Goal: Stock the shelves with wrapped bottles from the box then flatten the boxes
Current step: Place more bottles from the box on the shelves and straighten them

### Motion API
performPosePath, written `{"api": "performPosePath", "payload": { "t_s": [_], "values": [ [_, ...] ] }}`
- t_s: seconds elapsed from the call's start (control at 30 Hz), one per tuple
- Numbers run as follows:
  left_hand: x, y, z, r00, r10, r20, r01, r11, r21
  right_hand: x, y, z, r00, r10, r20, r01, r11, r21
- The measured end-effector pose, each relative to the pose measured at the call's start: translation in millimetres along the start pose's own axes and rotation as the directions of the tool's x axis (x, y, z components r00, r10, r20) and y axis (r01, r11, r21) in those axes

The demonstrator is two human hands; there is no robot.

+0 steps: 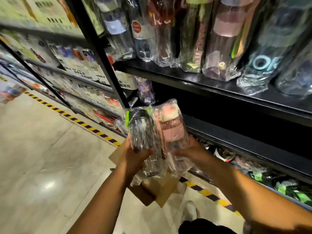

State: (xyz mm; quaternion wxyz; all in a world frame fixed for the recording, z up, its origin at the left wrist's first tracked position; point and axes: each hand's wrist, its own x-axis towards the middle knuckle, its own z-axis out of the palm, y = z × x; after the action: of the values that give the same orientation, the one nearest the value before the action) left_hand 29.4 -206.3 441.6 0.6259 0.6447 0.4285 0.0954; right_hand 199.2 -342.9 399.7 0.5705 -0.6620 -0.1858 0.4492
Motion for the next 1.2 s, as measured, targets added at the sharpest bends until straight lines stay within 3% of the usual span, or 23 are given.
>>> {"api": "performPosePath", "payload": {
  "t_s": [0.17,0.3,0.43,0.53,0.6,0.77,0.97,1.2],
  "values": [
    [38.7,3.3,-13.5,0.996,-0.083,-0.022,0.081,0.993,-0.091,66.8,-9.9,7.0,0.997,-0.014,-0.08,0.021,0.996,0.086],
    [75.4,-0.7,-29.1,0.994,-0.113,-0.005,0.112,0.993,-0.047,109.8,-3.3,16.8,0.991,-0.06,-0.116,0.076,0.988,0.135],
    [113.4,-6.8,-45.8,0.981,-0.173,0.082,0.172,0.985,0.025,139.5,1.5,29.5,0.965,-0.06,-0.257,0.072,0.997,0.037],
    [141.8,-9.7,-61.9,0.971,-0.168,0.172,0.158,0.985,0.067,158.6,-6.8,45.0,0.868,-0.168,-0.467,0.086,0.978,-0.191],
    [159.9,-11.7,-74.7,0.962,-0.169,0.214,0.154,0.984,0.086,173.7,-6.3,51.6,0.791,-0.179,-0.585,0.056,0.973,-0.223],
    [201.9,-15.9,-103.8,0.935,-0.152,0.319,0.11,0.983,0.145,214.7,7.8,70.5,0.71,-0.188,-0.678,0.123,0.982,-0.143],
    [234.9,-22.8,-120.1,0.912,-0.157,0.379,0.095,0.98,0.176,259.6,24.7,78.0,0.613,-0.238,-0.754,0.153,0.971,-0.182],
    [252.5,-36.7,-128.0,0.914,-0.18,0.362,0.115,0.974,0.194,301.4,36.9,87.6,0.487,-0.187,-0.853,0.042,0.981,-0.191]
  ]
}}
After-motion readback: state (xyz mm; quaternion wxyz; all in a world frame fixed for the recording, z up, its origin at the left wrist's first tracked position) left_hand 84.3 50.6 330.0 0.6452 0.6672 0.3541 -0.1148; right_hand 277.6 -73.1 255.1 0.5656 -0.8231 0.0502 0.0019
